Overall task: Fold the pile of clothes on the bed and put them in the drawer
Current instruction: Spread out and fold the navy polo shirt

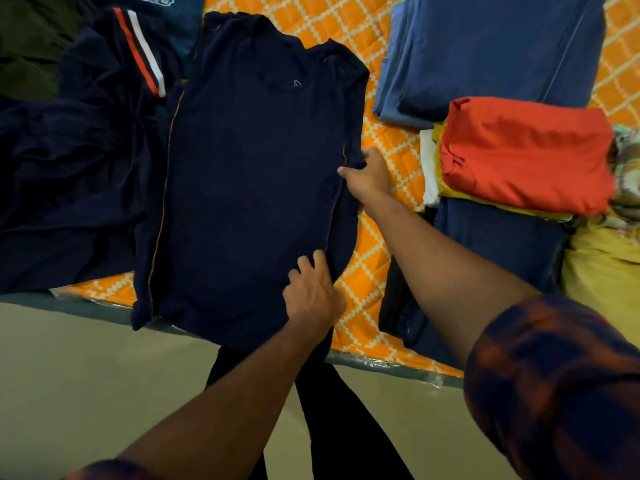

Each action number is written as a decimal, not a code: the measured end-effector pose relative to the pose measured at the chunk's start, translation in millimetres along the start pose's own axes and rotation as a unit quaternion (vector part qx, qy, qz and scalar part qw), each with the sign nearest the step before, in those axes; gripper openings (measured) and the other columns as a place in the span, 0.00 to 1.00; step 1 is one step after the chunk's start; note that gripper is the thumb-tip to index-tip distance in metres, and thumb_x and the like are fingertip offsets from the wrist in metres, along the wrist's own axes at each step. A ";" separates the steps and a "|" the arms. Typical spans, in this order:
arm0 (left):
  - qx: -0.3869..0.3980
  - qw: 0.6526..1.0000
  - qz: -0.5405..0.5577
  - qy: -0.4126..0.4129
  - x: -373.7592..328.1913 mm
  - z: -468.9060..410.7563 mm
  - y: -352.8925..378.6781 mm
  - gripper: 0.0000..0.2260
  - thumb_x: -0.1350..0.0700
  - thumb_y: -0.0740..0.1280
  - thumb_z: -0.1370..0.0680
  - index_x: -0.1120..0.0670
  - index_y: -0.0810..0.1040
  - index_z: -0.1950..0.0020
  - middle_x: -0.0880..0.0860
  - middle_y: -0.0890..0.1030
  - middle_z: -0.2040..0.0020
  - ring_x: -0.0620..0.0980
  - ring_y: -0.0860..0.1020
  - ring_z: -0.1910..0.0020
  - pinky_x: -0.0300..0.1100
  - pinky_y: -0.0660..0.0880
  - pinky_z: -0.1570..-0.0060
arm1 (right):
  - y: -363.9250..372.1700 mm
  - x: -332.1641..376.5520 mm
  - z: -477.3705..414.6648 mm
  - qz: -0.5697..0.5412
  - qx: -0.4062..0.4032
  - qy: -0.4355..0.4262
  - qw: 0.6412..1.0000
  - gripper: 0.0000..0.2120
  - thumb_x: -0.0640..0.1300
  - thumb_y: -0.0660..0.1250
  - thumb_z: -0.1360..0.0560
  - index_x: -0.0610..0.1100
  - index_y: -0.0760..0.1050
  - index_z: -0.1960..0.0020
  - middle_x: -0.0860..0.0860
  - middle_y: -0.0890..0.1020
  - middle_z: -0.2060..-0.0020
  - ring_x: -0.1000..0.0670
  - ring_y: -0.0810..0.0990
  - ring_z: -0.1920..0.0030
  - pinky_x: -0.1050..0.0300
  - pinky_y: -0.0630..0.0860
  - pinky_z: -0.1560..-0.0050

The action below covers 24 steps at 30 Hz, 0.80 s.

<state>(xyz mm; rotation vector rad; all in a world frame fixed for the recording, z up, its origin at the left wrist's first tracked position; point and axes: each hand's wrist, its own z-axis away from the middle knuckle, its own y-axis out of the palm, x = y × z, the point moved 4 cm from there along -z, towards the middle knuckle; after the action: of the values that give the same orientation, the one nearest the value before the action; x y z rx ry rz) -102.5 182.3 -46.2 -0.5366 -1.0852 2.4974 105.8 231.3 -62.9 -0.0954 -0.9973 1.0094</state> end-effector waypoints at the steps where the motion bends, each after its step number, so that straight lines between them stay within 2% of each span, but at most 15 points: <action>1: 0.004 1.000 -0.002 0.007 1.3 -1.6 -1.7 0.28 0.54 0.67 0.24 0.52 0.57 0.28 0.54 0.68 0.41 0.54 0.73 0.49 0.47 0.69 0.61 | 1.6 0.6 -2.6 0.004 0.012 -0.022 1.000 0.09 0.44 0.71 0.24 0.48 0.76 0.45 0.55 0.82 0.55 0.50 0.82 0.52 0.47 0.81 0.48; 3: 0.021 0.998 0.035 0.038 11.0 -7.8 -5.3 0.24 0.59 0.67 0.25 0.52 0.61 0.32 0.52 0.71 0.43 0.53 0.74 0.53 0.46 0.70 0.62 | 4.2 -2.6 -6.2 -0.035 0.013 -0.028 0.999 0.05 0.42 0.70 0.24 0.47 0.80 0.49 0.53 0.84 0.54 0.49 0.83 0.52 0.45 0.81 0.45; 6: 0.079 0.969 0.233 0.034 44.7 -23.6 -18.8 0.11 0.64 0.64 0.26 0.52 0.71 0.47 0.50 0.78 0.55 0.53 0.78 0.58 0.51 0.77 0.62 | 14.3 4.6 -8.2 -0.172 -0.006 0.037 0.984 0.06 0.40 0.68 0.22 0.49 0.82 0.54 0.50 0.86 0.54 0.46 0.84 0.51 0.44 0.82 0.44; 8: 0.127 0.917 0.378 -0.023 71.0 -26.9 -37.2 0.15 0.68 0.61 0.28 0.51 0.78 0.49 0.52 0.82 0.56 0.55 0.81 0.55 0.46 0.78 0.61 | 25.5 20.5 -8.8 -0.247 -0.020 0.060 0.967 0.07 0.40 0.67 0.21 0.48 0.81 0.56 0.50 0.85 0.57 0.47 0.84 0.54 0.50 0.82 0.49; 10: 0.138 0.886 0.441 -0.045 97.2 -28.4 -59.4 0.21 0.70 0.59 0.26 0.47 0.81 0.49 0.51 0.84 0.55 0.53 0.83 0.54 0.43 0.79 0.60 | 41.0 45.8 -7.7 -0.297 -0.031 0.057 0.953 0.08 0.40 0.66 0.20 0.46 0.81 0.56 0.50 0.84 0.59 0.49 0.81 0.58 0.54 0.77 0.57; 12: 0.143 0.889 0.433 -0.032 123.5 -27.8 -80.6 0.21 0.71 0.59 0.26 0.46 0.82 0.50 0.50 0.84 0.55 0.50 0.82 0.55 0.42 0.79 0.58 | 62.0 78.5 -5.3 -0.328 -0.033 0.045 0.943 0.10 0.40 0.64 0.18 0.45 0.80 0.57 0.49 0.84 0.59 0.49 0.82 0.58 0.54 0.77 0.58; 15: 0.153 0.907 0.390 -0.042 185.1 -27.3 -103.0 0.13 0.70 0.58 0.26 0.58 0.80 0.52 0.55 0.81 0.59 0.56 0.79 0.58 0.43 0.72 0.60 | 111.5 135.3 0.9 -0.328 -0.033 0.023 0.944 0.12 0.40 0.63 0.18 0.47 0.78 0.60 0.49 0.83 0.60 0.47 0.81 0.57 0.52 0.78 0.56; 17: 0.153 0.920 0.355 -0.059 210.4 -30.7 -108.7 0.13 0.69 0.59 0.25 0.58 0.80 0.49 0.59 0.82 0.56 0.60 0.80 0.56 0.45 0.74 0.58 | 129.0 159.6 -6.0 -0.283 -0.034 -0.011 0.958 0.14 0.41 0.61 0.18 0.46 0.75 0.61 0.49 0.80 0.62 0.47 0.78 0.60 0.53 0.75 0.58; 18: 0.144 0.927 0.338 -0.076 233.3 -31.1 -116.5 0.15 0.68 0.60 0.26 0.55 0.81 0.46 0.58 0.82 0.53 0.59 0.80 0.53 0.46 0.76 0.54 | 153.0 174.3 -6.0 -0.251 -0.019 -0.023 0.967 0.14 0.41 0.61 0.17 0.44 0.74 0.61 0.49 0.78 0.63 0.48 0.76 0.61 0.53 0.72 0.59; 20: 0.126 0.935 0.311 -0.112 271.3 -34.9 -127.4 0.17 0.65 0.60 0.26 0.52 0.80 0.41 0.54 0.82 0.48 0.55 0.80 0.49 0.48 0.78 0.46 | 189.9 199.9 -2.4 -0.187 0.007 -0.066 0.980 0.10 0.43 0.60 0.18 0.43 0.75 0.56 0.49 0.76 0.63 0.49 0.74 0.62 0.53 0.70 0.59; 21: 0.123 0.936 0.307 -0.122 285.5 -36.0 -129.5 0.17 0.65 0.60 0.26 0.53 0.79 0.41 0.53 0.81 0.47 0.54 0.79 0.48 0.49 0.78 0.46 | 205.7 210.5 0.6 -0.139 0.032 -0.089 0.986 0.11 0.47 0.60 0.19 0.43 0.78 0.47 0.50 0.79 0.59 0.49 0.75 0.62 0.53 0.73 0.59; 22: 0.126 0.934 0.310 -0.125 295.9 -36.3 -130.9 0.16 0.65 0.60 0.26 0.53 0.79 0.42 0.53 0.81 0.48 0.54 0.79 0.48 0.49 0.78 0.46 | 221.8 217.0 1.2 -0.080 0.069 -0.105 0.989 0.18 0.51 0.60 0.19 0.44 0.76 0.34 0.51 0.81 0.53 0.50 0.76 0.63 0.54 0.76 0.59; 23: 0.129 0.934 0.307 -0.126 306.2 -36.1 -131.0 0.15 0.66 0.61 0.25 0.54 0.79 0.43 0.53 0.81 0.48 0.54 0.79 0.48 0.51 0.78 0.46 | 237.3 219.1 4.7 -0.014 0.109 -0.108 0.988 0.27 0.55 0.59 0.18 0.45 0.66 0.23 0.52 0.83 0.49 0.52 0.77 0.65 0.56 0.78 0.61; 24: 0.128 0.937 0.300 -0.123 310.8 -35.0 -131.6 0.14 0.65 0.62 0.25 0.55 0.79 0.42 0.53 0.81 0.48 0.55 0.79 0.47 0.52 0.78 0.45 | 247.3 216.6 6.5 0.037 0.137 -0.109 0.984 0.32 0.58 0.58 0.18 0.46 0.57 0.19 0.52 0.85 0.51 0.53 0.78 0.66 0.57 0.79 0.60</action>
<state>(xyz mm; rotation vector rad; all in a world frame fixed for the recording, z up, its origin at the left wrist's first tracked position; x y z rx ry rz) -330.4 433.3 -30.7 -0.5495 -0.7216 3.2525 -29.8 529.9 -39.0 0.2119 -1.0474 1.2354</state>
